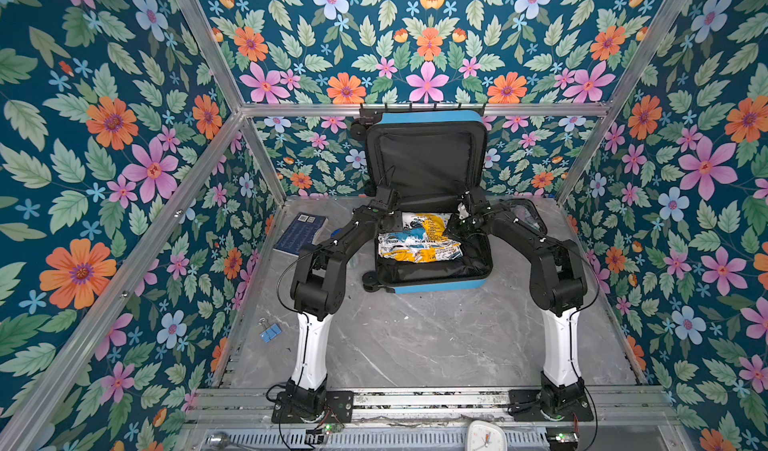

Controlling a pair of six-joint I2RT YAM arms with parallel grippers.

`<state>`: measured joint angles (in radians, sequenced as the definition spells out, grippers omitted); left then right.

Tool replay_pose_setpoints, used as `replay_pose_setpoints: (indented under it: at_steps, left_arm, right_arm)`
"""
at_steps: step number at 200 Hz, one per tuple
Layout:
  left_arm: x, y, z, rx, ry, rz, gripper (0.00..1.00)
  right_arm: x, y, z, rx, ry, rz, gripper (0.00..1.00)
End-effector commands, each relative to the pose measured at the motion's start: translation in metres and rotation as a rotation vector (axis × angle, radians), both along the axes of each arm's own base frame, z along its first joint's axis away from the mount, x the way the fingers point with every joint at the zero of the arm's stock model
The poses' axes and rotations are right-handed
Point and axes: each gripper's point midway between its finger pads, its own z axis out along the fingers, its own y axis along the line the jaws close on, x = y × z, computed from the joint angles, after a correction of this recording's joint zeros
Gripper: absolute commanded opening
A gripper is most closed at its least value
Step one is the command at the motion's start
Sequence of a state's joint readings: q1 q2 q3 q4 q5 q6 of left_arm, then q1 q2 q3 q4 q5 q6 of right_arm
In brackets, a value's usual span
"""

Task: Pack the luggage
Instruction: 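Lower the pillow onto the blue cloth and press it flat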

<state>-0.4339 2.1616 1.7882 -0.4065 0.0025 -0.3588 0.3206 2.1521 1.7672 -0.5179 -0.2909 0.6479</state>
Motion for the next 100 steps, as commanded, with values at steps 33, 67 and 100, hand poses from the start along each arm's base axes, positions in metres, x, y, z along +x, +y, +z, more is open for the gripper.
replay_pose_setpoints:
  at_steps: [33, 67, 100]
  left_arm:
    - [0.006, -0.01, -0.028, 0.009, 0.038, -0.033, 0.37]
    - [0.009, -0.01, -0.037, 0.021, 0.058, -0.03, 0.4]
    - [0.009, -0.006, -0.023, 0.03, 0.036, -0.017, 0.46]
  right_arm:
    - [0.004, -0.015, -0.001, -0.026, -0.018, -0.044, 0.26]
    - [0.009, -0.011, 0.002, -0.014, -0.02, -0.029, 0.26]
    - [0.009, -0.008, 0.014, 0.001, -0.041, -0.02, 0.26]
